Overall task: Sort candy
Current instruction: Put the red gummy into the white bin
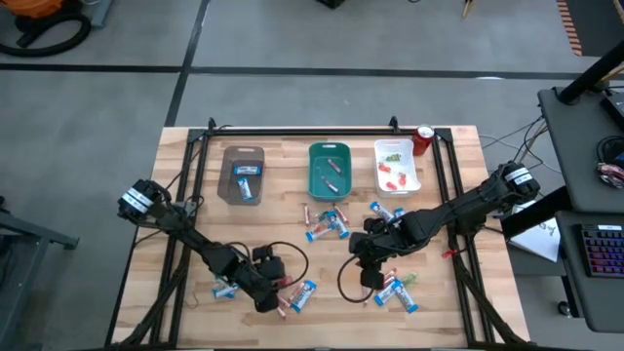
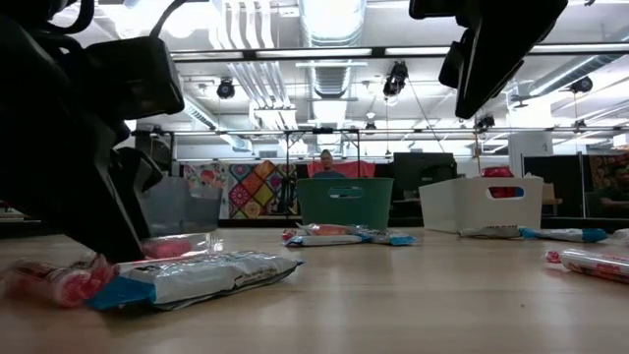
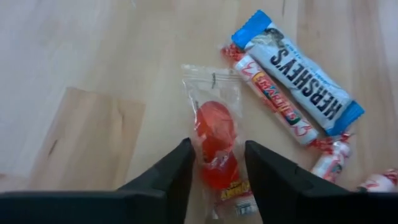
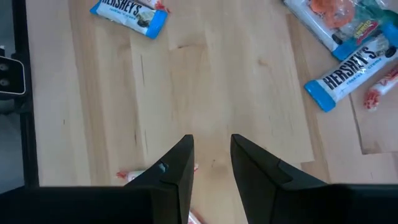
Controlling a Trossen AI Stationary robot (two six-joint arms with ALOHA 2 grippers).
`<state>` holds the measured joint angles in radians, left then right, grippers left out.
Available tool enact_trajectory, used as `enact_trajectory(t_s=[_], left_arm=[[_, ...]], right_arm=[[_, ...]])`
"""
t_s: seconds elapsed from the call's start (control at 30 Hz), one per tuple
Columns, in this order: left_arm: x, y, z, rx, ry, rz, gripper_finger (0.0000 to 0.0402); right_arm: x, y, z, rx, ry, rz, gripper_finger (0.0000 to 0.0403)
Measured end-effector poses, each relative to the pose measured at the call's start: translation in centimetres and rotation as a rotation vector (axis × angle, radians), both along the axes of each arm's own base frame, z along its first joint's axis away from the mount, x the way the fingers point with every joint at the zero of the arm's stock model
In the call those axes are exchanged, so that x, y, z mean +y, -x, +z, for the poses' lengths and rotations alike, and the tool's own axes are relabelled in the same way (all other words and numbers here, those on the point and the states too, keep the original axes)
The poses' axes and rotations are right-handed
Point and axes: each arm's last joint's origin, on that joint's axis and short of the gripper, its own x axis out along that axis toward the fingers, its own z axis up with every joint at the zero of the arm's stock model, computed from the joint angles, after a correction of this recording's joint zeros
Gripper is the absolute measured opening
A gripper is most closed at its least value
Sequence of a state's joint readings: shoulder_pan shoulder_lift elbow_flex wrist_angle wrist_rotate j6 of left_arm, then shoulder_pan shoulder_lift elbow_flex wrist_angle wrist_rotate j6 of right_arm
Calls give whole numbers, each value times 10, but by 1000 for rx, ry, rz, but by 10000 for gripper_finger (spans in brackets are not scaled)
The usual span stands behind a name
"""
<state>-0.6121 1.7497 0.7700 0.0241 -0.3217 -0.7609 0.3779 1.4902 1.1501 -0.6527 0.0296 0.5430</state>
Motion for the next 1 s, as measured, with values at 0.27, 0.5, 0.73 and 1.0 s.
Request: enact_trajectory(t_s=[0.27, 0.5, 0.73, 1.0], left_arm=[[3, 2, 0, 15, -40, -2, 12], [11, 9, 16, -1, -138, 6, 10], [19, 10, 51, -188, -315, 55, 7], [21, 3, 78, -411, -487, 171, 8]], right_arm=[[-1, -1, 0, -28, 59, -10, 98], [-1, -8, -4, -154, 121, -4, 98], [-1, -25, -9, -568, 122, -16, 98], [-11, -31, 4, -920, 243, -133, 98]])
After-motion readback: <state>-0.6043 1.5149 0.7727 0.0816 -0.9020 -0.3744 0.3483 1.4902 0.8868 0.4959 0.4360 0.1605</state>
